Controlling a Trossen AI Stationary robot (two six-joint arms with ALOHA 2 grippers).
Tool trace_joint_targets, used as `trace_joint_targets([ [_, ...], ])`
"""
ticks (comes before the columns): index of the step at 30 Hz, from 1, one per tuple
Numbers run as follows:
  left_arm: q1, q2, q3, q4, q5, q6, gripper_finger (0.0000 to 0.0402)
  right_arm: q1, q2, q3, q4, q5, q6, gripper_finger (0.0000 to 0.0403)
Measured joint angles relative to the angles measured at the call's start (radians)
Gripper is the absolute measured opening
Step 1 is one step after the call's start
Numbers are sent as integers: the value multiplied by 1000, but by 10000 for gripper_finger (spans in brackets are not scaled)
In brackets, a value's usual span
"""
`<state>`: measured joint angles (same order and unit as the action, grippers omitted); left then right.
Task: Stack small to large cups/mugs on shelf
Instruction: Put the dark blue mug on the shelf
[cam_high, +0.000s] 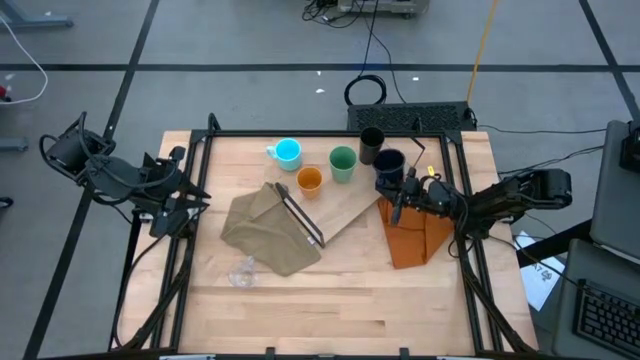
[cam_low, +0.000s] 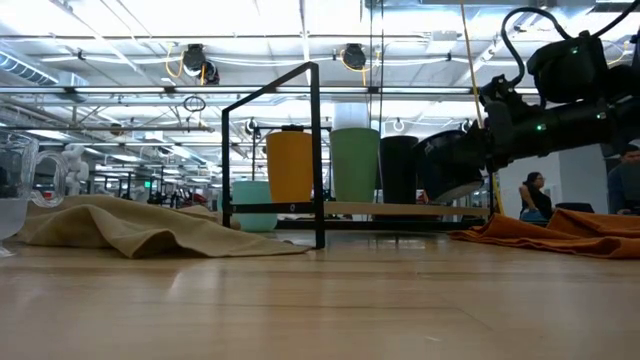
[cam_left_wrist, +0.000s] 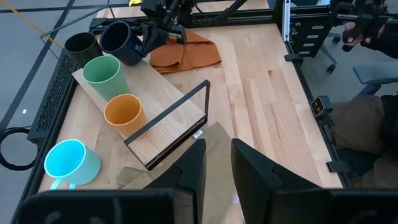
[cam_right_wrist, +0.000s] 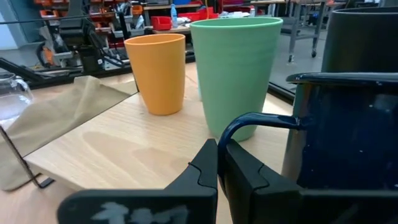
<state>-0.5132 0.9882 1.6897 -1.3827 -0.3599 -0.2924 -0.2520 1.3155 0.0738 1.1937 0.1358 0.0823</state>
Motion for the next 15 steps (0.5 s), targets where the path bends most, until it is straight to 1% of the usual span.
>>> trace_joint_targets([
  [11,0,0,0,0,0,0,74,-36,4,0,-11,-62,4,0],
  [15,0,0,0,0,0,0,74,-36,4,0,-16,-62,8,0],
])
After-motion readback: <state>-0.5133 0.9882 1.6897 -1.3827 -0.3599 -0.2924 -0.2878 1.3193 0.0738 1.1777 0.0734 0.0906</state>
